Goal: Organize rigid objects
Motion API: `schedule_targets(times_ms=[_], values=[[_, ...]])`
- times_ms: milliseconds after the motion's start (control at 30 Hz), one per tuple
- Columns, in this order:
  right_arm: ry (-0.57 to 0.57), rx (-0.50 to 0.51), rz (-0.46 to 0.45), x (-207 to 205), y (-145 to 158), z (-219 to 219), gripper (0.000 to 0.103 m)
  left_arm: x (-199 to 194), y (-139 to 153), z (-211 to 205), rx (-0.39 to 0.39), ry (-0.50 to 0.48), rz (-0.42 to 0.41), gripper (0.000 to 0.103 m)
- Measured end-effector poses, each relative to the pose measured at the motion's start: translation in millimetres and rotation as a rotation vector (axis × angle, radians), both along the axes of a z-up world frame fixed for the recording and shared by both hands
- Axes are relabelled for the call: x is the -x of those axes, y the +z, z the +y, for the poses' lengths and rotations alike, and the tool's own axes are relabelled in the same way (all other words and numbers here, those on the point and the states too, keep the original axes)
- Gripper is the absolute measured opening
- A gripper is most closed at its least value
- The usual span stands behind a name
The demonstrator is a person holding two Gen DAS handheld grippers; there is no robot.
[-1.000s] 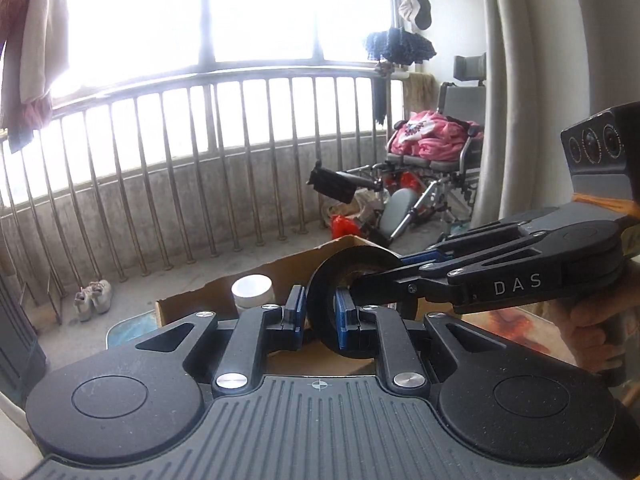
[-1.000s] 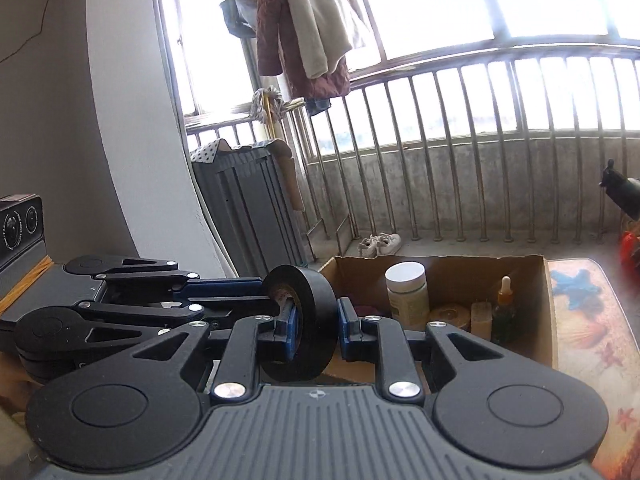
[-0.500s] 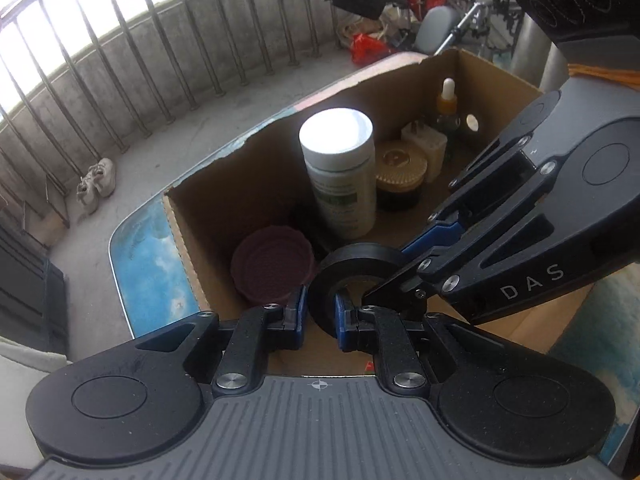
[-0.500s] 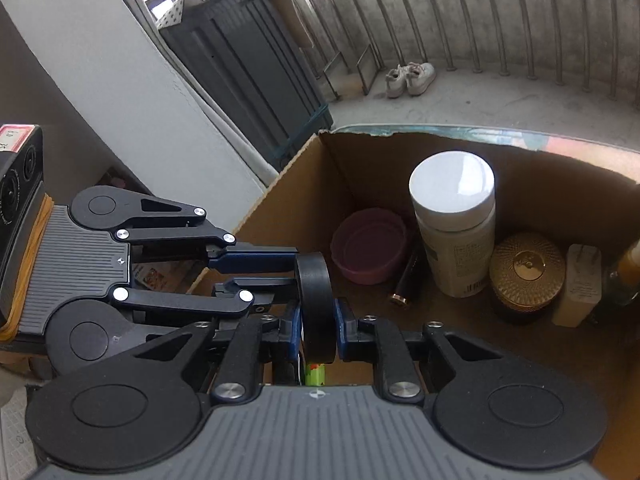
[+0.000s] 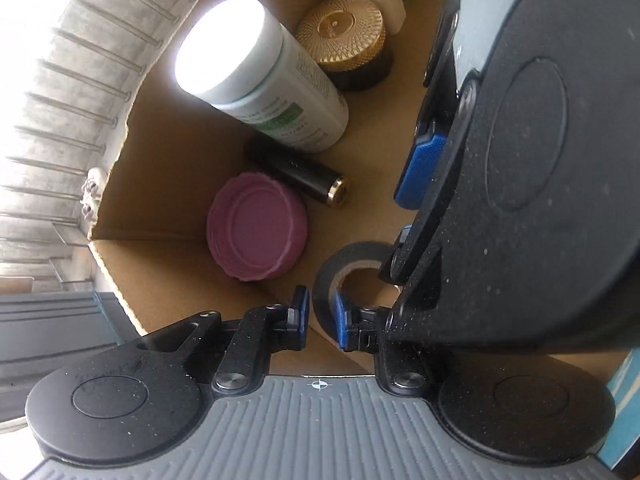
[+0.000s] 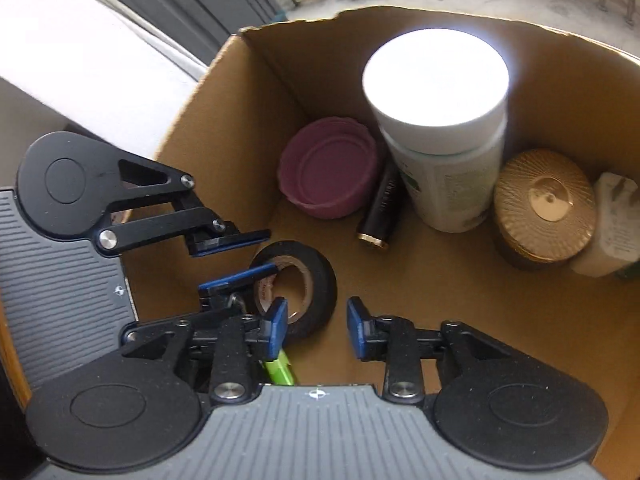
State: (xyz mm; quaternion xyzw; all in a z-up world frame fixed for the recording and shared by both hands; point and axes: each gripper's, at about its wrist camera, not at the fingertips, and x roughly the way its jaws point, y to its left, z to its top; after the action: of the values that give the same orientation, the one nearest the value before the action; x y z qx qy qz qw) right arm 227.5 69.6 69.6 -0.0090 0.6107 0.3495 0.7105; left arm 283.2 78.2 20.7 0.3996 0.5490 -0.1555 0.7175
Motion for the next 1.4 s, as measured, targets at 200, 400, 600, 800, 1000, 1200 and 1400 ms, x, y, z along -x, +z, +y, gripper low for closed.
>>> schedule_targets(times_ms=[200, 400, 600, 800, 1000, 1200, 1400], values=[[-0.033, -0.065, -0.027, 11, 7, -13, 0.038, 17, 14, 0, -0.020, -0.027, -0.037, 0.017], [-0.084, -0.108, -0.039, 22, 15, -39, 0.038, 16, 23, 32, 0.242, 0.163, 0.086, 0.018], [-0.152, -0.111, -0.041, 3, 14, -64, 0.038, 9, 17, 47, 0.335, 0.303, 0.145, 0.018], [-0.155, -0.155, -0.042, 6, 18, -68, 0.038, 21, 22, 51, 0.312, 0.342, 0.155, 0.019], [-0.149, -0.173, -0.056, 2, 12, -64, 0.038, 35, 21, 58, 0.350, 0.419, 0.193, 0.022], [-0.161, -0.169, -0.063, 1, 11, -64, 0.038, 41, 24, 68, 0.408, 0.518, 0.203, 0.035], [-0.211, -0.226, -0.067, 1, 10, -76, 0.038, 58, 22, 65, 0.434, 0.548, 0.272, 0.072]])
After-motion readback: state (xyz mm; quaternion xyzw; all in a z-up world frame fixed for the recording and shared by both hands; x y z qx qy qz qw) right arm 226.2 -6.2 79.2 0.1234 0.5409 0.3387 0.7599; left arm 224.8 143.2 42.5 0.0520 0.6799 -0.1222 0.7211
